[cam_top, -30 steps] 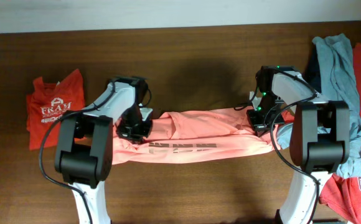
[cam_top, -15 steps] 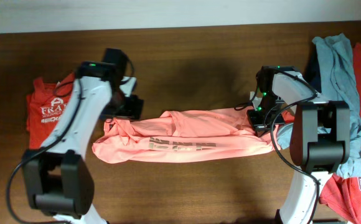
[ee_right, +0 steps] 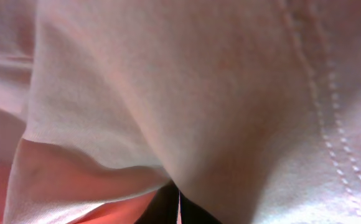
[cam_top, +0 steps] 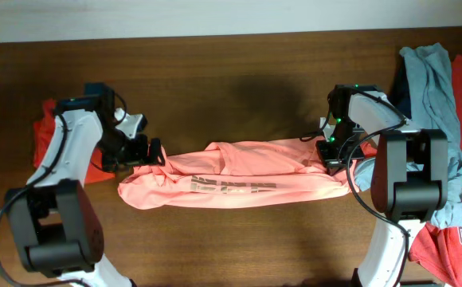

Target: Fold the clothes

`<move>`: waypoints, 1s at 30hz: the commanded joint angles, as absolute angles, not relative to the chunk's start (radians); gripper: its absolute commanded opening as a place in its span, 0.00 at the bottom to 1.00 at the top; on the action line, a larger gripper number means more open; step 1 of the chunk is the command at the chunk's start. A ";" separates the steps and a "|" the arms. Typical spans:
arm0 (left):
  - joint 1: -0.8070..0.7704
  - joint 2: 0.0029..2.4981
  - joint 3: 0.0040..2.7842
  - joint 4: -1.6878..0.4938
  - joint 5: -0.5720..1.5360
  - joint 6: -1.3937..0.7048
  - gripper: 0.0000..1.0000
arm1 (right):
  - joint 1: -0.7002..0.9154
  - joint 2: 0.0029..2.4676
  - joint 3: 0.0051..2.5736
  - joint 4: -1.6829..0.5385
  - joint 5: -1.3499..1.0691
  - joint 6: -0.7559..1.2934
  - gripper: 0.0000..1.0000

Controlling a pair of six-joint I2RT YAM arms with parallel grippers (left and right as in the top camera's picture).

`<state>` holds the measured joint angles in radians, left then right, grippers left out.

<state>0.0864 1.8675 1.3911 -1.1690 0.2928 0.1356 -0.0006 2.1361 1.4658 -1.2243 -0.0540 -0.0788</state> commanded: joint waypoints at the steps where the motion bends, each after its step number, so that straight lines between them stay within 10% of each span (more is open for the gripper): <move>1: 0.090 1.938 1.348 -1.151 0.329 0.166 0.99 | -0.014 2.140 1.439 -1.218 -0.034 -0.070 0.09; 21: 0.087 2.063 1.243 -1.036 0.320 0.092 0.95 | -0.014 2.140 1.439 -1.222 -0.034 -0.070 0.09; 26: 0.088 2.061 1.244 -1.042 0.331 0.107 0.07 | -0.014 2.140 1.439 -1.227 -0.034 -0.070 0.09; 30: 0.088 2.059 1.256 -1.053 0.329 0.108 0.00 | -0.014 2.140 1.442 -1.228 -0.035 -0.070 0.06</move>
<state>0.0929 2.0190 1.2716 -1.0538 0.3264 0.0937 -0.0017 2.1361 1.4658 -1.2285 -0.0536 -0.0788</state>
